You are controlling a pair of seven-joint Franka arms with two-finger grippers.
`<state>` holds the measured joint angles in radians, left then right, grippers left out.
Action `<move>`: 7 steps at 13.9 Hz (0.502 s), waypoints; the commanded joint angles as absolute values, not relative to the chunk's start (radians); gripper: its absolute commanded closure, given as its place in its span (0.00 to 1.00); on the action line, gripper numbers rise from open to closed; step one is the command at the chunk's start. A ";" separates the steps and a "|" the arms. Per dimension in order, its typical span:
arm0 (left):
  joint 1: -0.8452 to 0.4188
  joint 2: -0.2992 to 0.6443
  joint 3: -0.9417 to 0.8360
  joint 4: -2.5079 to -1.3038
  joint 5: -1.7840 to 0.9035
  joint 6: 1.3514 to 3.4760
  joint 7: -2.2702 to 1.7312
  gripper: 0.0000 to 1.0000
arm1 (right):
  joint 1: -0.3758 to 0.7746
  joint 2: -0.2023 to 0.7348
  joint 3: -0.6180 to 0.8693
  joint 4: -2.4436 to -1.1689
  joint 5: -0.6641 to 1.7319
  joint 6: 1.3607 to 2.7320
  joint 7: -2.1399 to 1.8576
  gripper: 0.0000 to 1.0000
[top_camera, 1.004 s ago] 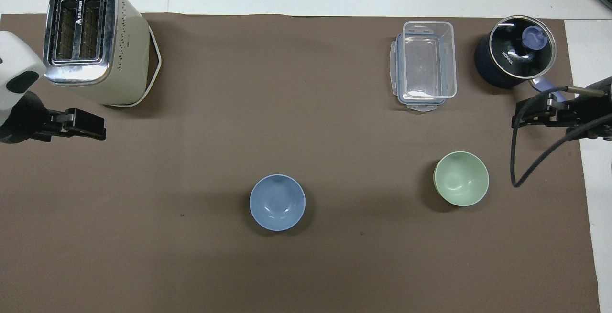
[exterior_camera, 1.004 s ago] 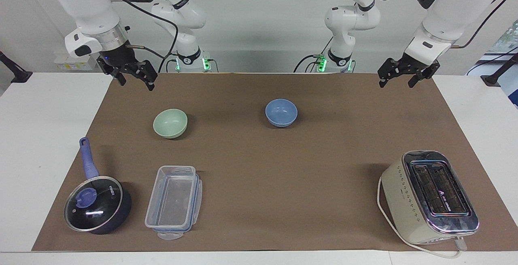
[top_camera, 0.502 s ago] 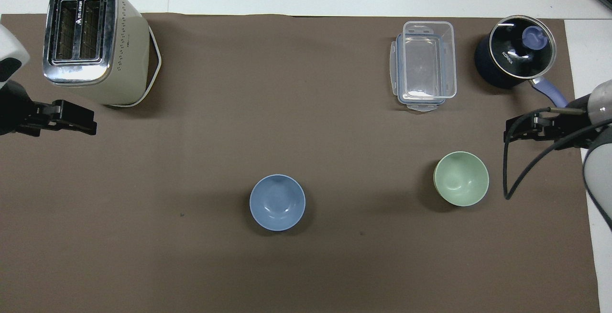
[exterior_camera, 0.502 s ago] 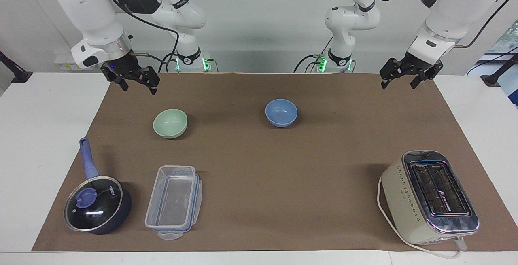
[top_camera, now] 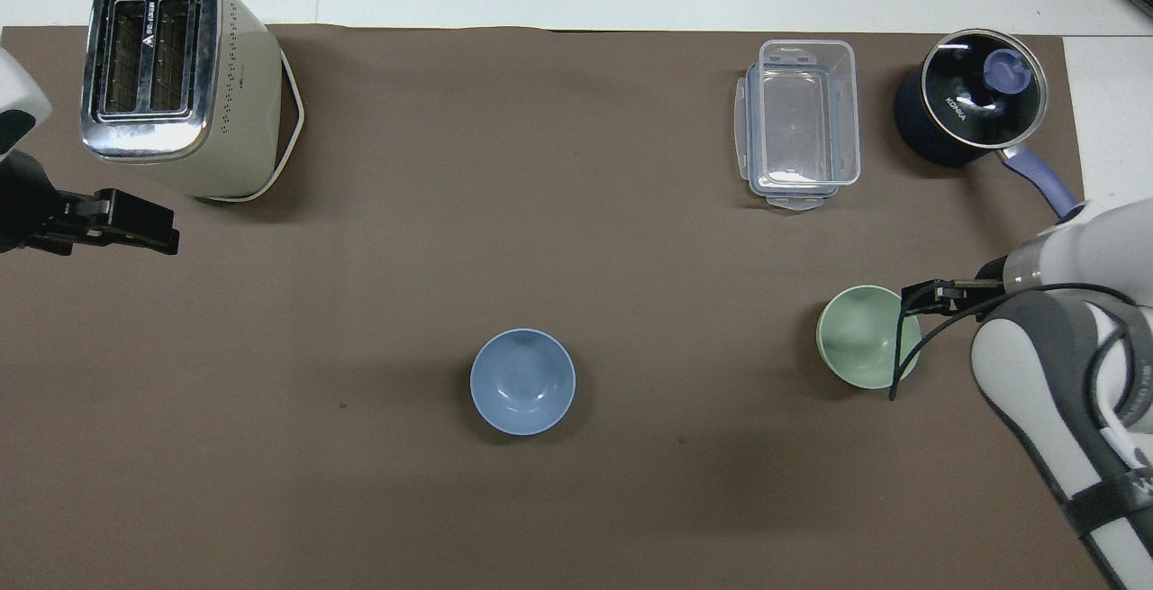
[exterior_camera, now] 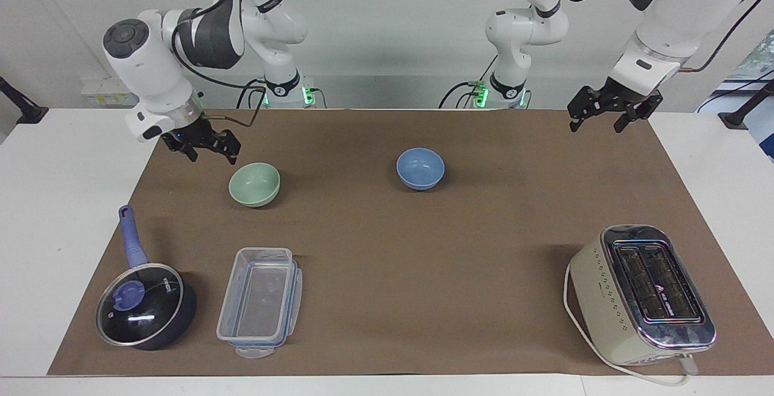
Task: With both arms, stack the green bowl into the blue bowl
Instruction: 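Reach the right gripper to the green bowl rim and grasp it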
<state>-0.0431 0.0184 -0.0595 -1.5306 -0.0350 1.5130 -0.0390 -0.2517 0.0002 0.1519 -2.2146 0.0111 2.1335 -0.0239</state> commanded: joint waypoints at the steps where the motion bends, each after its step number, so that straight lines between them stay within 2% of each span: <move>1: -0.035 0.021 -0.061 -1.511 -0.025 1.499 -0.031 0.00 | -0.268 0.006 0.156 -2.284 0.014 2.224 -0.087 0.00; 4: -0.034 0.021 -0.058 -1.513 -0.025 1.497 -0.031 0.00 | -0.272 0.025 0.156 -2.293 0.014 2.233 -0.094 0.00; 7: -0.035 0.021 -0.058 -1.513 -0.026 1.497 -0.031 0.00 | -0.273 0.040 0.156 -2.298 0.014 2.241 -0.101 0.07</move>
<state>-0.0426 0.0184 -0.0551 -1.5302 -0.0350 1.5130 -0.0390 -0.2556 0.0358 0.1487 -2.2818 0.0112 2.2164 -0.0632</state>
